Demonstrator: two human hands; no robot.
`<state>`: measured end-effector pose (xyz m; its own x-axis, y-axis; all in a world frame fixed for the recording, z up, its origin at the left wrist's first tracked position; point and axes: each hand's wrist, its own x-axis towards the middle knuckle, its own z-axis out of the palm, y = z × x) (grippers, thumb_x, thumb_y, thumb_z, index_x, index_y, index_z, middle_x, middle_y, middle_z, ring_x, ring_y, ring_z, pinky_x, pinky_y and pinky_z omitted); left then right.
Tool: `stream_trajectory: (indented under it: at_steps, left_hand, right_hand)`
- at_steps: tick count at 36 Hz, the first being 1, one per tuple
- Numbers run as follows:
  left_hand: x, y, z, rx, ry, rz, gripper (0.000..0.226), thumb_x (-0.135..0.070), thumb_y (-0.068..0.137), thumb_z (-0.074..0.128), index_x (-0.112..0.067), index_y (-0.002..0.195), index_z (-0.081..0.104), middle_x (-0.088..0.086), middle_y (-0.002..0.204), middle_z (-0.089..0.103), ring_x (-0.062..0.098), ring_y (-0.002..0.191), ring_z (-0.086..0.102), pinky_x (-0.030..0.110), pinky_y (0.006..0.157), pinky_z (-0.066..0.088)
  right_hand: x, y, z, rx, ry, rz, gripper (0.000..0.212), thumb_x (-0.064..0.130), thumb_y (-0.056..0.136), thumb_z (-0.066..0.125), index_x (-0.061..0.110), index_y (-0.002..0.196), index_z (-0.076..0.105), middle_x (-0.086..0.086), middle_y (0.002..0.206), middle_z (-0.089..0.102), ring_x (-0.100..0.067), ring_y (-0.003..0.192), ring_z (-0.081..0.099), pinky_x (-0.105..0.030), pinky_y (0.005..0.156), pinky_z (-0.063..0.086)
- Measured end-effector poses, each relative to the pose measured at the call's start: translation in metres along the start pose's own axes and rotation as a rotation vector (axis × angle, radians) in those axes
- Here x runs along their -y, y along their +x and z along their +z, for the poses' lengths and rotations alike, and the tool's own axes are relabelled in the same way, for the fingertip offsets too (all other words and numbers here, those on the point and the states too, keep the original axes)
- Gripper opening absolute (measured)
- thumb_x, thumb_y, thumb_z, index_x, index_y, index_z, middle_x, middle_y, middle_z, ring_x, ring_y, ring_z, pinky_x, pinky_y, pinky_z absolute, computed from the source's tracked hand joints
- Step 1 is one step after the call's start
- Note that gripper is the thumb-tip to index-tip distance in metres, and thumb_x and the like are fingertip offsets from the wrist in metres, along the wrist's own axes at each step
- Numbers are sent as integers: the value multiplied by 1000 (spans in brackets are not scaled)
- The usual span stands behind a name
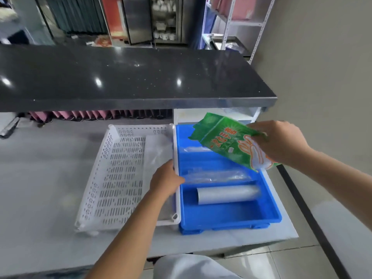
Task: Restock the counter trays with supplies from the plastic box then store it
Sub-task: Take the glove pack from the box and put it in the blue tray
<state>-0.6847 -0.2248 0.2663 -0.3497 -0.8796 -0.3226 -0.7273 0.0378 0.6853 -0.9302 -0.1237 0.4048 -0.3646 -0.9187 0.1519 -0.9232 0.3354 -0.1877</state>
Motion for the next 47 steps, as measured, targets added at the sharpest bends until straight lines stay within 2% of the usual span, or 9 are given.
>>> stream_trajectory:
  at_steps: [5, 14, 19, 26, 32, 37, 39, 43, 47]
  left_hand:
    - [14, 5, 8, 10, -52, 37, 54, -25, 72, 60, -38, 124, 55, -12, 105, 71, 21, 78, 70, 45, 67, 62]
    - [19, 6, 12, -18, -38, 55, 68, -25, 84, 64, -34, 147, 41, -11, 130, 66, 15, 101, 68, 33, 85, 58]
    - [21, 7, 15, -22, -53, 50, 70, -25, 87, 64, -33, 151, 36, -8, 138, 60, 16, 109, 66, 31, 89, 56]
    - [20, 6, 15, -13, -75, 36, 72, -23, 91, 64, -32, 154, 29, -7, 149, 48, 17, 120, 61, 26, 91, 53]
    - [19, 6, 16, -14, -131, 28, 71, -21, 89, 65, -39, 151, 34, -16, 138, 57, -5, 87, 61, 8, 67, 44]
    - [18, 6, 17, -9, -154, 9, 72, -20, 89, 66, -43, 149, 34, -23, 132, 58, 1, 80, 69, 17, 71, 53]
    - [15, 4, 16, -16, -152, -4, 73, -19, 90, 66, -42, 150, 33, -26, 122, 54, 1, 79, 69, 13, 68, 49]
    - [11, 1, 16, -19, -150, -16, 73, -18, 91, 66, -44, 150, 31, -26, 116, 50, 2, 85, 68, 21, 77, 54]
    - [11, 1, 19, -25, -147, -45, 72, -18, 91, 66, -43, 150, 32, -23, 122, 54, 2, 90, 67, 28, 85, 56]
  right_hand:
    - [6, 34, 21, -63, -208, -129, 38, 19, 93, 53, 36, 125, 65, -8, 111, 73, -37, 96, 66, -37, 72, 50]
    - [16, 84, 80, -148, -312, -353, 44, -6, 71, 67, 19, 107, 73, -5, 79, 74, -33, 71, 66, -33, 51, 47]
    - [22, 97, 111, -72, -295, -342, 46, -3, 78, 57, 18, 118, 66, -7, 96, 72, -34, 89, 63, -33, 57, 37]
    - [9, 106, 132, 128, -346, -275, 45, 3, 87, 50, 24, 125, 61, -1, 113, 69, -29, 108, 57, -34, 71, 42]
    - [13, 123, 113, 295, -398, -297, 47, 11, 90, 51, 33, 130, 60, -3, 124, 67, -28, 114, 61, -35, 86, 47]
    - [14, 140, 104, 370, -355, -273, 49, 12, 93, 52, 33, 137, 52, -4, 134, 61, -28, 119, 58, -35, 93, 46]
    - [13, 141, 113, 309, -324, -270, 57, 8, 91, 52, 29, 144, 43, -7, 142, 53, -31, 127, 51, -42, 103, 43]
    - [12, 118, 142, 227, -320, -306, 80, 23, 95, 50, 33, 156, -1, -3, 166, 4, -31, 152, 3, -62, 118, 7]
    - [5, 93, 164, 289, -155, -243, 68, 56, 98, 32, 43, 154, -4, 1, 166, -7, -29, 152, -12, -66, 116, -2]
